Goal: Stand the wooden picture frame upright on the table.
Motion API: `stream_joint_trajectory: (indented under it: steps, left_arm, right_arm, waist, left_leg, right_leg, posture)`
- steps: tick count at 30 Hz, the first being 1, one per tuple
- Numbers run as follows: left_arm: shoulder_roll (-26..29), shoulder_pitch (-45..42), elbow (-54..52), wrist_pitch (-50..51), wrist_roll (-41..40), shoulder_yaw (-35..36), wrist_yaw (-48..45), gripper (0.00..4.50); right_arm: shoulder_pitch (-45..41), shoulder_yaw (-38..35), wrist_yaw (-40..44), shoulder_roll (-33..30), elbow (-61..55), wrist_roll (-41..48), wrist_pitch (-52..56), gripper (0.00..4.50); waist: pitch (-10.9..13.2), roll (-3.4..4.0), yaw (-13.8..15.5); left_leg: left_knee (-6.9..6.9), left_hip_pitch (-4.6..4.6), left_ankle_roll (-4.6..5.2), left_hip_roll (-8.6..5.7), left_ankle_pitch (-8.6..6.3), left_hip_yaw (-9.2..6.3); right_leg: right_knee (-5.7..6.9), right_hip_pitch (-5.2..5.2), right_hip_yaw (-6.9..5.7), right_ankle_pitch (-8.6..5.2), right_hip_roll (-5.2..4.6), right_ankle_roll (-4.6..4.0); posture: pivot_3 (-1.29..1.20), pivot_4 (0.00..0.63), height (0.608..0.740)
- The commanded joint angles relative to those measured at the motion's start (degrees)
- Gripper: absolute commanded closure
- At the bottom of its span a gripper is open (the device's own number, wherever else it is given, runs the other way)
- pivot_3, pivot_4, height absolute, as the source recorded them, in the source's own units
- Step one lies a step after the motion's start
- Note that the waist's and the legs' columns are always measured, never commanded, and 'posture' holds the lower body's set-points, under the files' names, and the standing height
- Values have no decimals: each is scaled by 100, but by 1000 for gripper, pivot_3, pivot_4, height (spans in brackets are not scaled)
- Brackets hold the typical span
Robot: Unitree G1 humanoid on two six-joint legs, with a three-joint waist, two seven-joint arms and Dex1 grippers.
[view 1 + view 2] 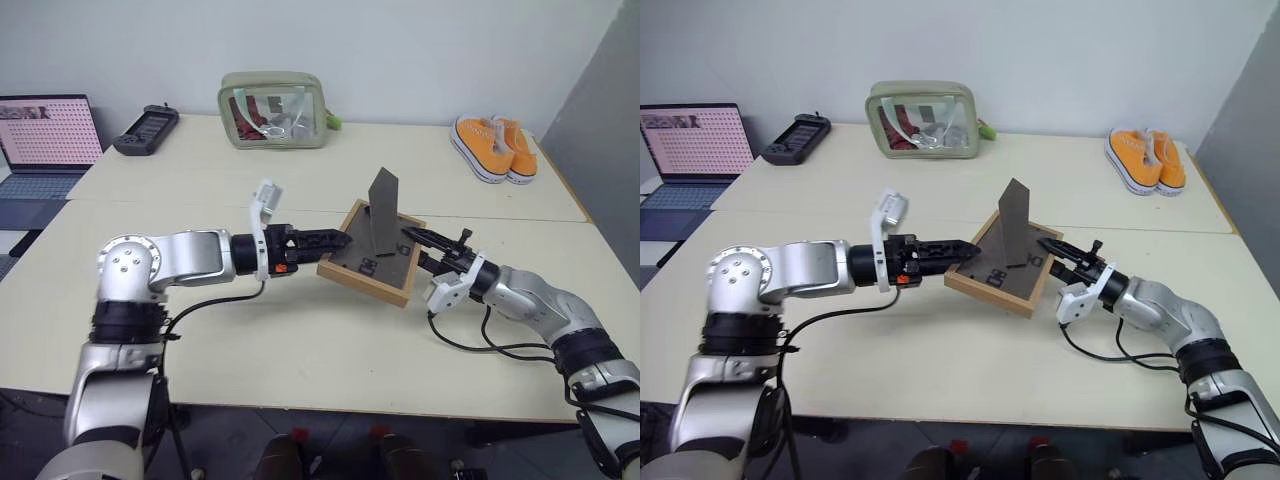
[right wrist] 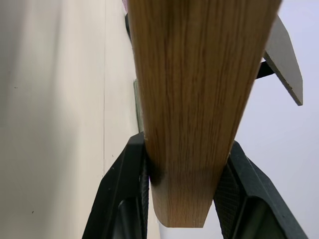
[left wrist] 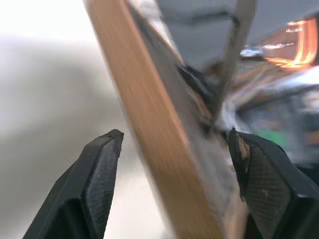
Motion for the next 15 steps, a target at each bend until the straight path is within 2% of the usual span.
stream_joint_trajectory:
  steps: [1, 4, 7, 11, 15]
  left_arm:
    - [571, 928, -1871, -1486, 2217, 126, -990, 909]
    - [645, 1926, -2906, -2006, 2997, 362, -920, 909]
    - [648, 2589, -3591, -2216, 3450, 537, -813, 909]
    - [474, 3340, -4315, -2070, 3251, 1055, -276, 909]
    - [526, 3679, -4724, -1980, 3145, 1405, 24, 909]
  right_arm:
    - [-517, 108, 632, 328, 500, 1051, -292, 2921]
    - [-791, 199, 1786, 823, 984, 2280, -135, 2921]
    - [-912, 54, 2993, 1308, 1172, 3443, 488, 2921]
    - [-1057, -361, 4481, 1983, 1145, 4821, 1994, 2921]
    - [-1245, -686, 5367, 2374, 1178, 5442, 3180, 2921]
  waist:
    - [-1, 1, -42]
    - [0, 0, -111]
    - [5, -9, -107]
    - [6, -8, -69]
    - [9, -5, -17]
  left_leg:
    - [-3, 2, 0, 0, 0, 4]
    - [-16, 14, 1, 0, -1, 10]
    - [-18, 20, 13, 3, -8, 3]
    - [-18, 29, 22, 1, -13, -9]
    - [-16, 33, 22, 0, -14, -25]
  right_leg:
    - [-1, 0, 2, 0, 0, 0]
    - [-6, 9, 11, 0, -2, -1]
    - [-8, 22, 4, 0, -1, -1]
    - [-11, 41, -6, 0, -5, -1]
    - [-11, 51, -22, -1, -7, -3]
  posture:
    - [0, 150, 740]
    - [0, 150, 740]
    - [0, 150, 740]
    - [0, 150, 740]
    - [0, 150, 740]
